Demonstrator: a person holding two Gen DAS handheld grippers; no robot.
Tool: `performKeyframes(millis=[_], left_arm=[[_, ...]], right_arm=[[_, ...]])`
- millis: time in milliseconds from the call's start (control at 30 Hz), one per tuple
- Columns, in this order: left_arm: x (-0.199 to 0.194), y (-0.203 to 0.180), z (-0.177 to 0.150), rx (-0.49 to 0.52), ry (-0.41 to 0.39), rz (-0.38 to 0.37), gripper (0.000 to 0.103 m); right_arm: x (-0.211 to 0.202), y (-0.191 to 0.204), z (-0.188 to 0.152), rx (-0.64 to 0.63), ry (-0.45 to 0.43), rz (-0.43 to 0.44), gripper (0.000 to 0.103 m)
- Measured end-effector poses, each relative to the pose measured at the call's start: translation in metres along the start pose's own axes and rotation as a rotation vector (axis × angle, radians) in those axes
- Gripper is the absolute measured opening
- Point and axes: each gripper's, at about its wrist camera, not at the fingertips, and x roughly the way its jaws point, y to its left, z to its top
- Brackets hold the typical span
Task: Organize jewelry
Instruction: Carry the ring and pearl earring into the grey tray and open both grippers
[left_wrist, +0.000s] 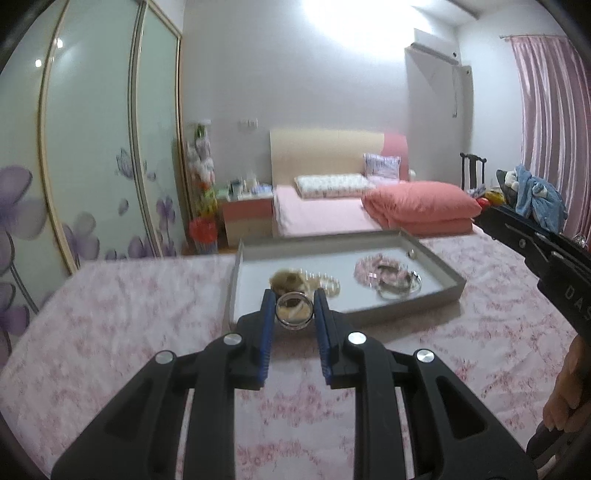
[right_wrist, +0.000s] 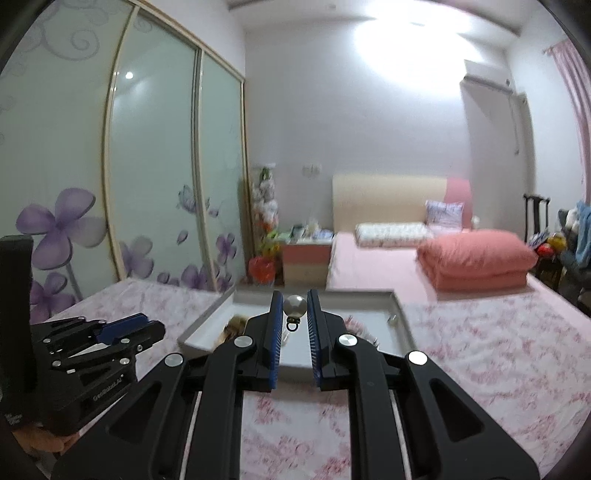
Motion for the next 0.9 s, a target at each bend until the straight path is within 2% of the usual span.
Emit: performKeyframes(millis=[133, 667, 900], left_arm=[[0.0, -0.006, 0.003, 0.018, -0.043, 0.02, 0.022], [0.031, -0.004, 0.023, -0.024, -0.069, 0.03, 0.022], [0.069, -0.001, 0.036, -0.053, -0.048, 0.003, 0.022]], right_arm=[[0.001, 0.003, 0.0, -0.043, -0.054, -0.049, 0.014], [0.037, -0.001, 0.008, -0.028, -0.065, -0.078, 0.014], [0.083, -0.019, 0.01, 0.025, -0.007, -0.066, 0.014]])
